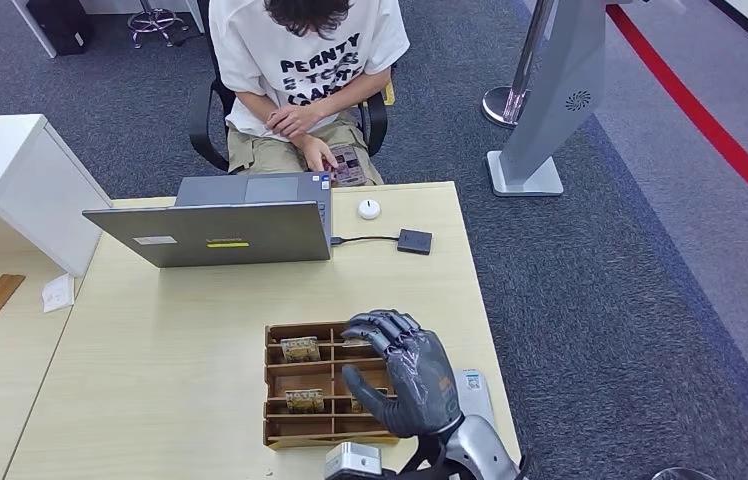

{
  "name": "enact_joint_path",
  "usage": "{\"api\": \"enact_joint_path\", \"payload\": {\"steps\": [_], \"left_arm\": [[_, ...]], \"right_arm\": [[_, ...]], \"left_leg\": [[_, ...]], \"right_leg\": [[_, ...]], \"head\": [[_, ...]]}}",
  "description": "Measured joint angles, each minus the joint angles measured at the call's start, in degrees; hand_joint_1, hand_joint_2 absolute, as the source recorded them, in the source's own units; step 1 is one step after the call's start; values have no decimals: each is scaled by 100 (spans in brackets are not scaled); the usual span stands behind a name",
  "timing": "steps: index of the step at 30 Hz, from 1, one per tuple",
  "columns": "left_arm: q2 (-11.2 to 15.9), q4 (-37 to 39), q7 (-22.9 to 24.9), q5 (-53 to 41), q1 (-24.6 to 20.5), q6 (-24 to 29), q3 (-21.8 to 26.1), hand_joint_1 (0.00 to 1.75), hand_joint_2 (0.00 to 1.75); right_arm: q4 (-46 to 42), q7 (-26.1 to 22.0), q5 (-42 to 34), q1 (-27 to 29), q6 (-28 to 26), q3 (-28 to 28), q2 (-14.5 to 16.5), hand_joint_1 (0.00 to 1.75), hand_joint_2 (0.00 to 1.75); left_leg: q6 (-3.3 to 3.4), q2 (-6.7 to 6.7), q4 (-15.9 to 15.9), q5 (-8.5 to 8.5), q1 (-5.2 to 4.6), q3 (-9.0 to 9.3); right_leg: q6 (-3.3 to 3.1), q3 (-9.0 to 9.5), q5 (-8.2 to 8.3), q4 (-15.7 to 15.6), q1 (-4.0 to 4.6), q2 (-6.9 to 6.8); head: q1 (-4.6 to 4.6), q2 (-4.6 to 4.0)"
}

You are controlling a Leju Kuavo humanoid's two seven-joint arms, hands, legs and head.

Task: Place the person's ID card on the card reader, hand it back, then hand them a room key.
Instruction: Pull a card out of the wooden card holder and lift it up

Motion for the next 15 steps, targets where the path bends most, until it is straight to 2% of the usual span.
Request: {"api": "enact_joint_path", "payload": {"steps": [3,6,15], "left_arm": [[0,0,0,6,0,0,0,0,0],[0,0,1,7,-1,0,0,0,0],[0,0,-1,-2,-3,0,0,0,0]], "right_arm": [[41,51,123,-35,-21,32,-6,112,175],[85,99,236,-72,-34,45,-9,125,175],[343,185,432,-262,-53,154,-10,124,175]], "left_leg": [[0,0,0,0,0,0],[0,0,0,0,0,0],[0,0,0,0,0,0]], "right_leg": [[0,0,0,0,0,0],[0,0,0,0,0,0],[0,0,0,0,0,0]], "head": [[0,0],[1,0],[1,0]]}}
